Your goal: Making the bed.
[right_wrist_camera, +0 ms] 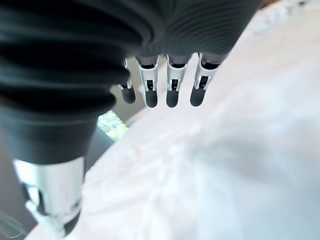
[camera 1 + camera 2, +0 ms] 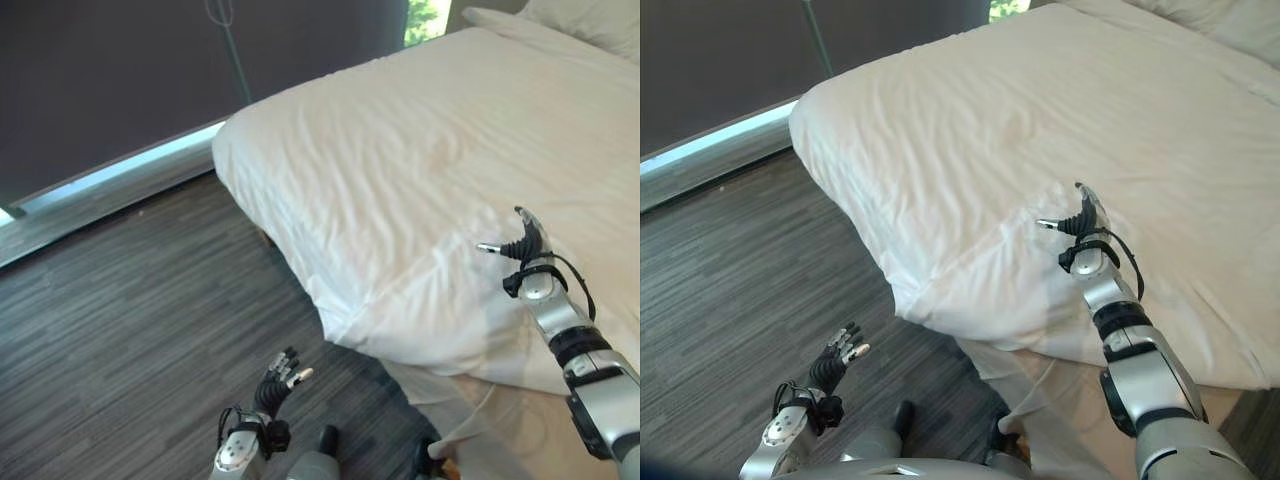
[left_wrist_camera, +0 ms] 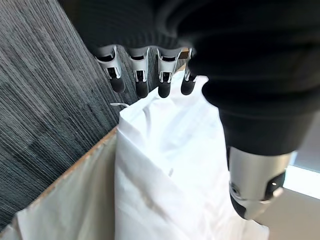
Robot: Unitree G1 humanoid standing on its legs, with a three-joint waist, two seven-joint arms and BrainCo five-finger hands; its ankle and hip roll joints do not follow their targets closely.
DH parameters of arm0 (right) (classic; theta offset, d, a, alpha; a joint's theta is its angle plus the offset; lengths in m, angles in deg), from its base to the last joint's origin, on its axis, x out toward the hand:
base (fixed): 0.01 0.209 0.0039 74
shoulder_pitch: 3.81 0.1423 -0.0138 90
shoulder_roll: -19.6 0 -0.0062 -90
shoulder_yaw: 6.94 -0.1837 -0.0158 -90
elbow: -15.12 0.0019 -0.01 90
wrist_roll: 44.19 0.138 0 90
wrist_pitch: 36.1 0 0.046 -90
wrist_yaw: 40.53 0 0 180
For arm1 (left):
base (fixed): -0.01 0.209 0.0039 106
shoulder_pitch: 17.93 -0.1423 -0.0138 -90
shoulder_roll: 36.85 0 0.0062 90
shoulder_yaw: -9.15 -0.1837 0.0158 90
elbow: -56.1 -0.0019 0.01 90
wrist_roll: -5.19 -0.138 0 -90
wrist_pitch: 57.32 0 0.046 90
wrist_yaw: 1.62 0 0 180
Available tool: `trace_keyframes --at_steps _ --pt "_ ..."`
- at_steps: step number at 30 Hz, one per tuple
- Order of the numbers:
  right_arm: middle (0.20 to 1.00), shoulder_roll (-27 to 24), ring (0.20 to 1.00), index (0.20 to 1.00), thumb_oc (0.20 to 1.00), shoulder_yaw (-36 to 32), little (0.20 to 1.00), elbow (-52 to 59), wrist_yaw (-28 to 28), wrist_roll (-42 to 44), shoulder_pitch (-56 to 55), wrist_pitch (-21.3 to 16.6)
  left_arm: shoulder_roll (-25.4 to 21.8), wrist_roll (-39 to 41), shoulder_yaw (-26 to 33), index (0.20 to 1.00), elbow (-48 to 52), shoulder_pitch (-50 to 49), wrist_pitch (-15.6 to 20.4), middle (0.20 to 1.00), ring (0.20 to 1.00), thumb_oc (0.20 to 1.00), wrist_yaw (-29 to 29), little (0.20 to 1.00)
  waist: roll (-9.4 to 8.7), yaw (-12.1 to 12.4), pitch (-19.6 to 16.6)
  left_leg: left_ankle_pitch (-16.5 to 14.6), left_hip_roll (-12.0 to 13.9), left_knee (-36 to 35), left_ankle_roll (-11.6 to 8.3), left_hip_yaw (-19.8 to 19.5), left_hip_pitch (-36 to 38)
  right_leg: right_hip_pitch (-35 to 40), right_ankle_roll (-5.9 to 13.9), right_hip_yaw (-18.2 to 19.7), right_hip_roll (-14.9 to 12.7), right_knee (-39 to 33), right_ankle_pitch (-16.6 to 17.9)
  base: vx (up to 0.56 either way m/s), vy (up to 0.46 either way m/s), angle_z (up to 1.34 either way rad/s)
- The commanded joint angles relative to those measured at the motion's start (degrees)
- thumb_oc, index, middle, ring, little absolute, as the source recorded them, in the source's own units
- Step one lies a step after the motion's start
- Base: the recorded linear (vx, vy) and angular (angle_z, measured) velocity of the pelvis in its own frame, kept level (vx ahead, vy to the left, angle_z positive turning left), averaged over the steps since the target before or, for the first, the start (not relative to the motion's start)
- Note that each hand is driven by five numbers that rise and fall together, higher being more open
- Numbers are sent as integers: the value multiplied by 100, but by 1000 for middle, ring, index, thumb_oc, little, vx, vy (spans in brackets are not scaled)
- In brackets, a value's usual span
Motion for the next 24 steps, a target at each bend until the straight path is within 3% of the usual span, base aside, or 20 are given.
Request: trace_keyframes --at_steps 1,2,4,8,11,15,17,18,20,21,23,24 --pt "1000 -113 1000 1000 1000 -169 1000 -680 -149 1102 726 -106 -165 363 -148 1000 78 506 201 1000 1000 1000 128 1000 -75 159 360 388 -29 -26 -331 306 -506 183 289 -300 -329 78 -50 -37 6 49" --pt "598 -111 598 598 598 -243 598 -774 -191 1286 684 -126 -148 354 -152 1000 36 493 200 1000 1000 1000 147 1000 -51 172 366 406 -36 -26 -333 295 -567 150 296 -311 -330 78 -60 -40 18 39" --pt "200 -95 200 200 200 -343 200 -846 -226 1502 627 -140 -143 342 -146 1000 -7 480 197 1000 1000 1000 149 1000 -40 179 368 418 -47 -26 -331 292 -608 117 300 -307 -328 78 -67 -31 29 15" --pt "200 30 200 200 200 -547 200 -650 -347 2117 308 -272 -81 293 -156 1000 -201 507 185 1000 1000 1000 170 1000 -16 123 394 408 -95 -26 -299 335 -641 64 330 -234 -359 78 -77 -32 69 -4" --pt "200 364 200 200 200 -689 200 326 -249 2561 -283 -487 -45 267 -104 1000 -195 535 164 1000 1000 1000 154 1000 -45 -21 406 314 -120 -26 -245 463 -508 93 371 -109 -425 78 -39 -44 128 -10" --pt "200 784 200 200 200 -871 200 2708 -262 1991 -1762 -607 32 102 110 1000 -159 456 49 1000 1000 1000 130 1000 -155 -422 396 160 -145 -26 -150 660 -259 86 490 160 -518 78 131 -46 123 -24" --pt "200 857 200 200 200 -885 200 3160 -284 1834 -2074 -604 52 75 113 1000 -160 438 33 1000 1000 1000 135 1000 -173 -489 416 146 -148 -26 -121 700 -197 92 509 233 -519 78 164 -117 73 -23" --pt "200 1051 200 200 200 -931 200 3622 -364 1688 -2504 -634 81 20 121 1000 -100 465 3 1000 1000 1000 124 1000 -222 -638 527 117 -133 -26 -46 875 -54 239 533 274 -494 96 287 -257 98 -22" --pt "200 1220 200 200 200 -868 200 3899 -428 1556 -2734 -659 101 -10 151 1000 -74 488 -39 1000 1000 1000 86 1000 -220 -604 597 224 -6 -26 46 1201 -45 299 449 25 -482 881 19 -406 219 -61" --pt "200 1321 200 200 200 -891 200 4142 -489 1444 -2989 -681 153 24 201 1000 -48 451 -93 1000 1000 1000 66 1000 -177 -528 575 283 111 -26 178 1499 15 435 411 -229 -440 1969 -366 -381 297 -103" --pt "200 1414 200 200 200 -1009 200 4379 -594 1649 -3239 -747 205 84 250 1000 49 335 -111 1000 1000 1000 90 1000 -201 -476 460 330 127 -26 310 1777 64 649 482 -323 -377 2923 -459 -281 205 -104" --pt "200 1413 200 200 200 -1011 200 4382 -596 1651 -3245 -747 204 85 247 1000 53 330 -112 1000 1000 1000 90 1000 -195 -457 453 340 140 -26 310 1792 58 631 476 -307 -365 2923 -444 -156 113 -88"
